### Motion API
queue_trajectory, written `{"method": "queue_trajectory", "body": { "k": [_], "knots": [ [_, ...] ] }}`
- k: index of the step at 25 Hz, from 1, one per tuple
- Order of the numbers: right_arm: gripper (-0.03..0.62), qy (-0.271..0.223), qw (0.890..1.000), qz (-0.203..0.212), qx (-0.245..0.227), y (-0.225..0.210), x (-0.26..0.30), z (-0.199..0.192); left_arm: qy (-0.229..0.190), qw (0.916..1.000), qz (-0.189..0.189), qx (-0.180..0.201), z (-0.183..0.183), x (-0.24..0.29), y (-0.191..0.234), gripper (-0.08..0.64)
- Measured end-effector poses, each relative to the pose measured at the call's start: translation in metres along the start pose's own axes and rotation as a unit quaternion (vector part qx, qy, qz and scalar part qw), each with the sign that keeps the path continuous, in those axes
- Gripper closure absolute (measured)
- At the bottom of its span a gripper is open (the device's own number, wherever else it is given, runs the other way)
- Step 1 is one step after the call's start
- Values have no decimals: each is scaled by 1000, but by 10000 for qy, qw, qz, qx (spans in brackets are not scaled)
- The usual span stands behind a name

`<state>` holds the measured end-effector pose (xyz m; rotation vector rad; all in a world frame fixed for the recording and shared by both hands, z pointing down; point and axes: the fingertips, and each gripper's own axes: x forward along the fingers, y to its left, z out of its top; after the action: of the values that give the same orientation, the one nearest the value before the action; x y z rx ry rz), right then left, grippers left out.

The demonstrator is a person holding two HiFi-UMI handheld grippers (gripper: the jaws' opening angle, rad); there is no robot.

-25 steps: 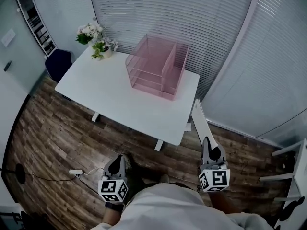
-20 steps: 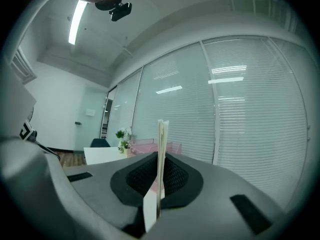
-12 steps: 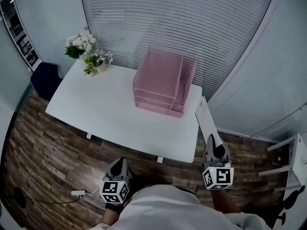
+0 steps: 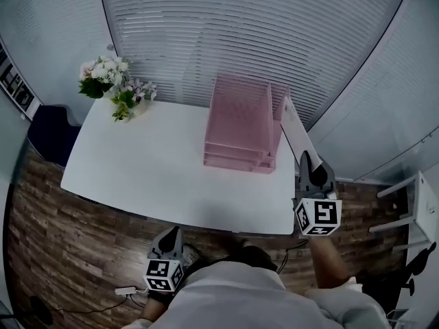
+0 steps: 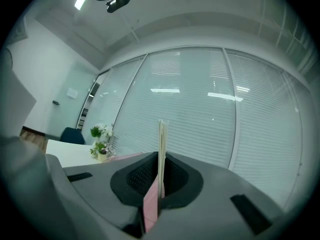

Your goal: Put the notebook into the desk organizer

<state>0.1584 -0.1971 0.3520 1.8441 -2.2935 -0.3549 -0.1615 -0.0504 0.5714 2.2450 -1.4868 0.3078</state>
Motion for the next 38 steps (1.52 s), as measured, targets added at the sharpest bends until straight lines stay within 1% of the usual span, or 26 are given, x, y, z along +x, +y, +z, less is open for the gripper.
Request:
{"method": "queue_trajectory", "body": {
  "k": [4, 7, 10, 12, 13, 16, 18, 21, 23, 25, 26, 27, 28, 30, 36, 38],
  "knots": [
    [569, 250, 9974, 298, -605, 4, 66, 10, -84, 9997, 151, -143, 4, 7, 12, 551],
    [569, 533, 9903, 583, -1139, 9, 117, 8, -234, 9985, 351, -352, 6, 12, 13, 551],
    [569, 1023, 9765, 881, -1681, 17, 163, -5, -361, 9966, 527, -529, 9, 13, 14, 551],
    [569, 1390, 9617, 1060, -2110, 23, 193, -19, -407, 9954, 641, -585, 12, 14, 19, 551],
    [569, 1573, 9525, 1139, -2347, 26, 206, -27, -426, 9949, 689, -602, 12, 15, 20, 551],
    [569, 2051, 9182, 1349, -3108, 37, 237, -57, -449, 9936, 787, -673, 10, 15, 20, 551],
    [569, 2264, 8907, 1481, -3655, 48, 252, -76, -439, 9931, 813, -721, 9, 16, 21, 551],
    [569, 2408, 8417, 1718, -4516, 72, 265, -99, -415, 9929, 803, -769, 7, 20, 22, 551],
    [569, 2542, 8040, 1881, -5035, 88, 267, -115, -400, 9928, 800, -796, 6, 22, 24, 551],
    [569, 2747, 7664, 2040, -5437, 103, 265, -132, -394, 9927, 790, -817, 6, 23, 27, 551],
    [569, 2801, 7504, 2097, -5607, 109, 264, -140, -399, 9927, 788, -819, 6, 23, 29, 551],
    [569, 2828, 7380, 2140, -5741, 114, 263, -146, -400, 9927, 785, -821, 6, 23, 30, 551],
    [568, 2854, 7297, 2178, -5819, 118, 261, -152, -390, 9927, 779, -829, 5, 23, 32, 551],
    [565, 2934, 7221, 2256, -5844, 124, 259, -160, -356, 9928, 769, -852, 2, 22, 36, 551],
    [548, 3158, 7138, 2515, -5723, 131, 256, -177, -340, 9929, 714, -891, 2, 23, 48, 551],
    [539, 3235, 7125, 2615, -5651, 134, 255, -180, -339, 9931, 686, -893, 2, 23, 50, 551]
  ]
}}
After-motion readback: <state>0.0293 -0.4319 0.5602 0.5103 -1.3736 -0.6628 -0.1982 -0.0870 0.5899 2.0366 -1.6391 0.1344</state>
